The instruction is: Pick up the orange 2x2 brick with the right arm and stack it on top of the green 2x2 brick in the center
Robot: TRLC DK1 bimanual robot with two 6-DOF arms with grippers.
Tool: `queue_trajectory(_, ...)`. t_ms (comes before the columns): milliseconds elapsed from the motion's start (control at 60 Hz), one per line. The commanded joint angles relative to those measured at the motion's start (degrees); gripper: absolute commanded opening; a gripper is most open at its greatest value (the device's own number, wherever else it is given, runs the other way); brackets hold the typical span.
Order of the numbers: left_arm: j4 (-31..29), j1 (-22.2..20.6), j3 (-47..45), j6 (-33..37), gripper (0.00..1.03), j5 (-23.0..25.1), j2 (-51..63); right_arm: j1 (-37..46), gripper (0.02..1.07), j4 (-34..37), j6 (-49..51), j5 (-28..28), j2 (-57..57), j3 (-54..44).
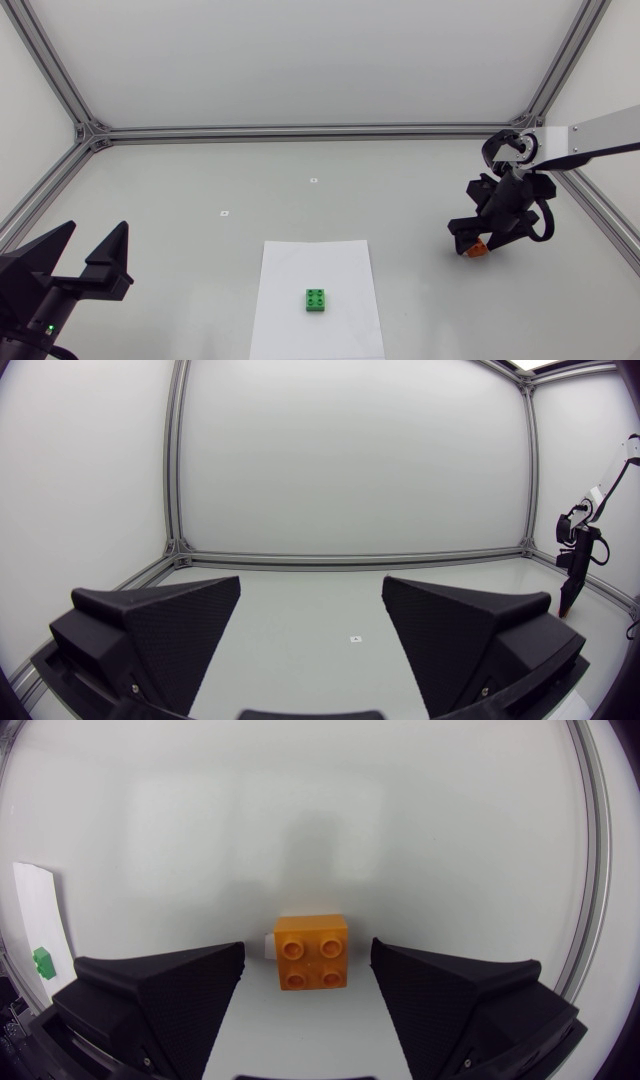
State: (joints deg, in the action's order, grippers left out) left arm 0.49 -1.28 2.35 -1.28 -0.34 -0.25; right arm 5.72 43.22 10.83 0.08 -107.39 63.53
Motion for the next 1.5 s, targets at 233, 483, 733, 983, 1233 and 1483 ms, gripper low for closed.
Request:
queue_trajectory(233,-0.8,0.2,-2.3,0.8,0.99,0.3,-0.5,0.9,0.78,0.8,-0.1,-0.1,-1.0,1.8)
queue_trajectory(483,-0.8,0.2,-2.3,0.8,0.99,0.3,-0.5,1.3,0.69,1.3,0.5,-0.1,-0.8,2.0)
queue_trajectory(733,-0.8,0.2,-2.3,0.8,0.99,0.3,-0.5,1.1,0.64,1.5,1.1,-0.2,-0.5,1.8)
queue_trajectory(983,-0.8,0.2,-2.3,0.8,0.99,0.3,-0.5,1.0,0.61,1.4,1.6,-0.3,-0.2,1.2)
queue_trajectory(1233,-0.8,0.2,-2.3,0.7,0.99,0.3,-0.5,0.5,0.55,1.3,1.9,-0.5,0.2,0.5)
queue_trajectory(1483,-0.8,0.2,-2.3,0.8,0.99,0.3,-0.5,-0.3,0.46,1.3,2.1,-0.5,0.3,0.1)
